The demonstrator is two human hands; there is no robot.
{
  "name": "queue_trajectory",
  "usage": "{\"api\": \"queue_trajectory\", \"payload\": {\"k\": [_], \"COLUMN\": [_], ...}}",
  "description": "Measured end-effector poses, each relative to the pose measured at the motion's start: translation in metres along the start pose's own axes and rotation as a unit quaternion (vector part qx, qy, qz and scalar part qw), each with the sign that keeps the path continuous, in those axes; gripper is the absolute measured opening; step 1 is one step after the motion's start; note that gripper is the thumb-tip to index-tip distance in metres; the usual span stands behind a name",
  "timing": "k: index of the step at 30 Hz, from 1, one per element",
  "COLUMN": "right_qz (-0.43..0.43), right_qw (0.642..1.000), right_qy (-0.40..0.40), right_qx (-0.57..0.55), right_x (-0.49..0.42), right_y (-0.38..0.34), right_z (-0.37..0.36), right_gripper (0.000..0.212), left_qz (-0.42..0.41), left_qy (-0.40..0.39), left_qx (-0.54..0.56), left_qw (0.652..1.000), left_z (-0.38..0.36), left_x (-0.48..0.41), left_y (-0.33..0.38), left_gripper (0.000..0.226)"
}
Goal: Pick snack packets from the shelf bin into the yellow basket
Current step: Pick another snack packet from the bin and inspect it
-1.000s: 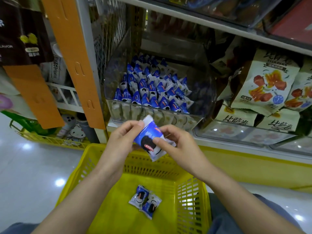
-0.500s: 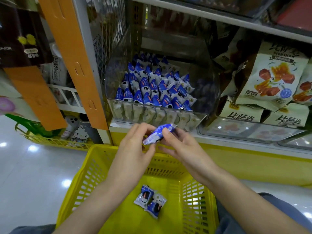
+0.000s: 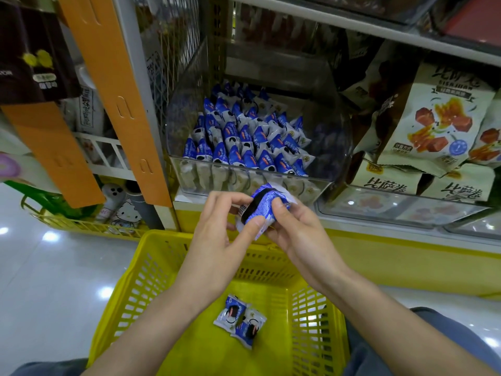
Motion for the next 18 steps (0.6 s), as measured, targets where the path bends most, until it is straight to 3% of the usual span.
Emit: {"api": "queue_trajectory", "payload": {"k": [3,7,12,18], "right_qz": [0.009,0.016,0.028,0.041], "right_qw": [0.999,0.998,0.996,0.99], "right_qy": [-0.029,-0.052,0.007,-0.019], "right_qx": [-0.031,0.025,0.085,0.131], "right_x": [0.001,0.003,0.001,0.0], "right_y": [-0.003,-0.005,-0.004,-0.003], "right_z": [-0.005,-0.009,0.001,-0.006], "right_gripper": [0.038,0.045,0.016,0.018], "left_qz": [-0.011,-0.042,-0.056,-0.047], "left_qy": [0.017,-0.007,-0.024,-0.016], "left_qx": [-0.007,-0.082,-0.155,-0.205], "left_qw": [1.0,0.996,0.986,0.978], "left_z": [0.003,0.001,0.001,0.003], "left_x": [-0.001,0.001,0.003,0.003], "left_y": [0.0,0.004,0.007,0.011], "left_gripper": [0.021,0.026,0.025,0.021]}}
Point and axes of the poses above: each hand's wrist, its own x-axis away from the middle knuckle, its own z-axis out of the back of the hand, y = z × x, the point moved 7 cm from there along -x, towards the middle knuckle, and after that the axes turned 6 degrees about -y, right-handed, at the moved point
